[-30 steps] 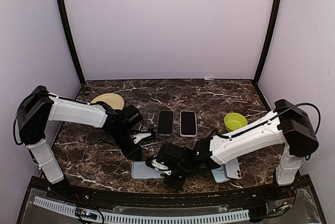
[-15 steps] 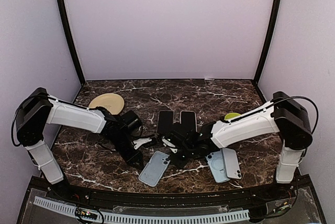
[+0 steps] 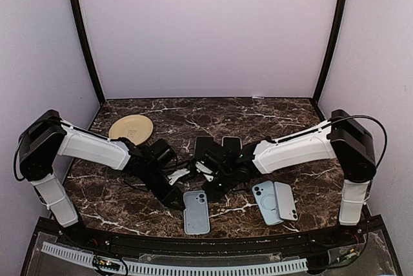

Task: Put the phone into the phone case
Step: Rotate the phone case at the corner of the board.

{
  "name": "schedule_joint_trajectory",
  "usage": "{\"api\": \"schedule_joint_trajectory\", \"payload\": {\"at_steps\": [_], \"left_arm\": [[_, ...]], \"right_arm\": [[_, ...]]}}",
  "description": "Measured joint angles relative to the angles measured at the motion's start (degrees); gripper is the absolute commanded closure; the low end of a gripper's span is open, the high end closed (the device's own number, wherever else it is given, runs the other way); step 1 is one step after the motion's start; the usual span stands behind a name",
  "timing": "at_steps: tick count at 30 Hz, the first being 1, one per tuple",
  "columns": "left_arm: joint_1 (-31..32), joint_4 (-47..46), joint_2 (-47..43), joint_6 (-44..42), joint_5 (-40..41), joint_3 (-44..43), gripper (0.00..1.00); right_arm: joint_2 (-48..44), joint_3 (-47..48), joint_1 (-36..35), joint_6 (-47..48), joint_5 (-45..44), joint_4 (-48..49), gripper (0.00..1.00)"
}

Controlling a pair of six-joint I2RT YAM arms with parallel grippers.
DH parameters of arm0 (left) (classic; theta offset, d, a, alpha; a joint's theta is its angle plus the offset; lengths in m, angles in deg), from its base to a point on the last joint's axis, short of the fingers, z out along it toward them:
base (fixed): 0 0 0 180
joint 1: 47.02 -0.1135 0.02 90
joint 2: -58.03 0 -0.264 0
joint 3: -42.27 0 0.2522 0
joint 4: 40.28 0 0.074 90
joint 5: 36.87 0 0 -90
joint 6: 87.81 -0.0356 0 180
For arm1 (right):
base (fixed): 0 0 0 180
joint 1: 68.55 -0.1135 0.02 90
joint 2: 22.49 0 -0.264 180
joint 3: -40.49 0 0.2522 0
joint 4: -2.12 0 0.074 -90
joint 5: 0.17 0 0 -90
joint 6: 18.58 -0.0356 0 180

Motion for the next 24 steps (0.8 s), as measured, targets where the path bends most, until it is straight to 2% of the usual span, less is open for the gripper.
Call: {"api": "schedule_joint_trajectory", "payload": {"at_steps": [2,4,7,11,12,14,16,17,20,24], "left_arm": [[0.02,-0.94,-0.09,0.55,0.26,0.02,0.86],[0.13,-1.40,-0.57,0.96,0.55,0.04,0.86],[0.28,-1.55,-2.03,1.29,1.81,0.07,0.86],[0.28,-0.24,-4.15,1.03,4.68,-0.44,0.81],[0.28,0.44,-4.42,0.87,5.40,-0.98,0.80],[0.26,1.60,-4.57,0.39,6.51,-2.38,0.75],[0.22,2.86,-4.59,-0.13,7.56,-4.15,0.65],[0.20,3.23,-4.61,-0.66,7.98,-4.94,0.57],[-0.02,4.07,-5.01,-1.79,9.16,-6.54,0.43],[-0.17,4.83,-5.68,-2.58,9.90,-7.28,0.38]], "right_arm": [[-0.46,0.37,0.61,-1.55,-0.39,-1.33,1.00],[-2.08,0.59,1.60,-3.85,-1.99,-3.54,0.90],[-7.43,0.57,3.30,-8.44,-5.46,-7.96,0.59],[-18.40,-2.62,6.10,-15.98,-9.75,-12.68,0.10],[-21.33,-4.39,7.02,-17.94,-10.49,-13.92,0.02],[-25.83,-8.26,9.20,-21.66,-10.99,-16.39,0.01],[-28.94,-12.63,11.87,-24.26,-10.29,-18.47,0.02],[-30.29,-15.15,13.35,-25.29,-9.49,-19.47,0.02],[-34.47,-22.69,17.77,-27.98,-6.23,-21.29,0.01],[-40.17,-30.71,22.27,-29.90,-0.55,-20.96,0.01]]}}
